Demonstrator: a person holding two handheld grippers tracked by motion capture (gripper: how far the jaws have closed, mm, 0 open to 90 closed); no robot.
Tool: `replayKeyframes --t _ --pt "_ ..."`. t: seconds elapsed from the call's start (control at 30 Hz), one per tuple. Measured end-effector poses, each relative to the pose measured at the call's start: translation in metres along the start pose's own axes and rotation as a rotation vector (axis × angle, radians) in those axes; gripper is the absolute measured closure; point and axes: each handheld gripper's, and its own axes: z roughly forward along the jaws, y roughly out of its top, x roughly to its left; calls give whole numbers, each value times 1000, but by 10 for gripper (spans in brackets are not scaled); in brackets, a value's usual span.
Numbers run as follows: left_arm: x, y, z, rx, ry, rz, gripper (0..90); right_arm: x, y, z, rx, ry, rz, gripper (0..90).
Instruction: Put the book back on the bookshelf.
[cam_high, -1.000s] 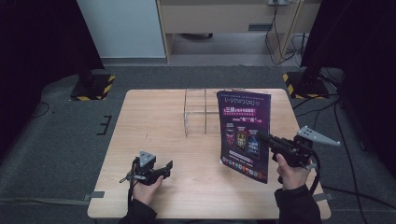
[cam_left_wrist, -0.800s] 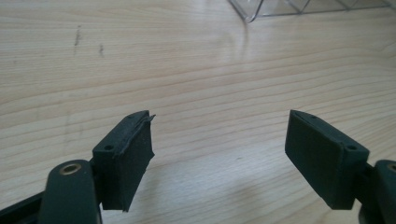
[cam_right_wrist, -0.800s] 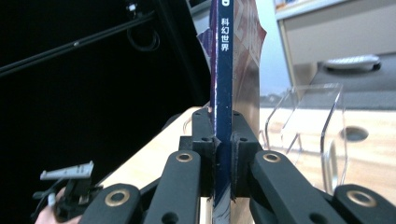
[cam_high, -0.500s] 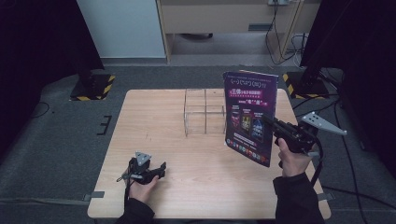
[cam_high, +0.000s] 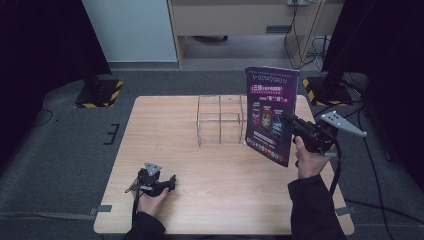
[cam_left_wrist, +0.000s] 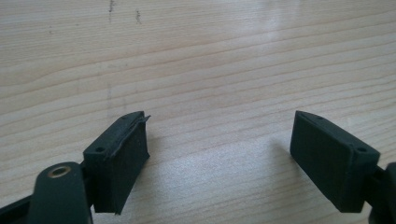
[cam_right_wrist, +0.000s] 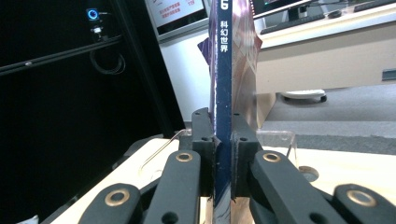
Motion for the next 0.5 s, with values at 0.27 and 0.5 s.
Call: replayKeyframes --t 0.27,0.5 --pt "-1 0 1 0 8 12 175 -7 -2 18 -22 -48 -16 842" --pt "-1 0 1 1 13 11 167 -13 -5 33 -33 -73 -21 842"
